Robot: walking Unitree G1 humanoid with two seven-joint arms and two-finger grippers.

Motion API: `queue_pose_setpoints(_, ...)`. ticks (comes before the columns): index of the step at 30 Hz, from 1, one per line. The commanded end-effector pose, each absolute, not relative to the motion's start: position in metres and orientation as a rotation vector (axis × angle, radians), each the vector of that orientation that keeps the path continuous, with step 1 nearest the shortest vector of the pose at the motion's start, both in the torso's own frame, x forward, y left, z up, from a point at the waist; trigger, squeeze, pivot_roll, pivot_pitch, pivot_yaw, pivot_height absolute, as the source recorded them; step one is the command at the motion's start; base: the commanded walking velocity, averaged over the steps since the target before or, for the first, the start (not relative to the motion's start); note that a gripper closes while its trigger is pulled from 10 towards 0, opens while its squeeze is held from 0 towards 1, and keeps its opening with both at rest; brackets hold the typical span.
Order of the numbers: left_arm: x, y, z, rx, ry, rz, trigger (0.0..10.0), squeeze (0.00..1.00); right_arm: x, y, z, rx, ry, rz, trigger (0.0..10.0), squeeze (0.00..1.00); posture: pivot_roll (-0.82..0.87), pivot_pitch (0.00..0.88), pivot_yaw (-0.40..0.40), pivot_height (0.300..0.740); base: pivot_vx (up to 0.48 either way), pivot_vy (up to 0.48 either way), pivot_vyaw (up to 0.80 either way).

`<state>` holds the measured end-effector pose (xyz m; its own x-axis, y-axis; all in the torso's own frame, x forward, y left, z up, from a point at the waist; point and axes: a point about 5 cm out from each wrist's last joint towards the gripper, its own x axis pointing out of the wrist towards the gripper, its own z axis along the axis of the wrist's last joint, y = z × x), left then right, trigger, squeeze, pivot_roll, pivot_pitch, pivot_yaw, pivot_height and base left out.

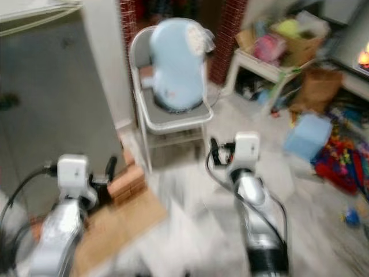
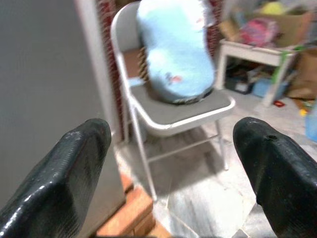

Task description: Restocking fridge

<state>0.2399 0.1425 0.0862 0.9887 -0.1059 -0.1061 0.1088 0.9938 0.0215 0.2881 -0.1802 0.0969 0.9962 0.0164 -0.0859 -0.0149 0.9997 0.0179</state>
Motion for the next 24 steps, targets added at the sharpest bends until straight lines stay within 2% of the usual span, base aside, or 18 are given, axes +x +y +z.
queue_pose_setpoints(1, 0.2430, 0.1481, 0.0891, 0.039, 0.095, -0.109, 10.0, 0.00, 0.2898, -0.1718, 0.1027, 0.021, 0.058, 0.029, 10.0, 0.00, -0.02, 0.000, -0.008, 0.740, 0.000, 0.480, -0.80)
queue_pose_setpoints(6, 0.2438, 0.1475, 0.0899, 0.044, 0.087, -0.139, 10.0, 0.00, 0.2872, -0.1718, 0.1010, 0.025, 0.056, 0.013, 10.0, 0.00, -0.02, 0.000, 0.000, 0.740, 0.000, 0.415, -0.80)
queue_pose_setpoints(11, 0.2437, 0.1481, 0.0900, 0.041, 0.090, -0.149, 10.0, 0.00, 0.2834, -0.1738, 0.0996, 0.018, 0.055, -0.004, 10.0, 0.00, -0.02, 0.000, 0.004, 0.740, 0.000, 0.155, -0.80)
queue_pose_setpoints(24, 0.2351, 0.1410, 0.0914, -0.012, 0.077, -0.235, 10.0, 0.00, 0.2830, -0.1735, 0.1014, 0.006, 0.048, -0.010, 10.0, 0.00, -0.01, 0.000, -0.009, 0.740, 0.000, 0.000, -0.80)
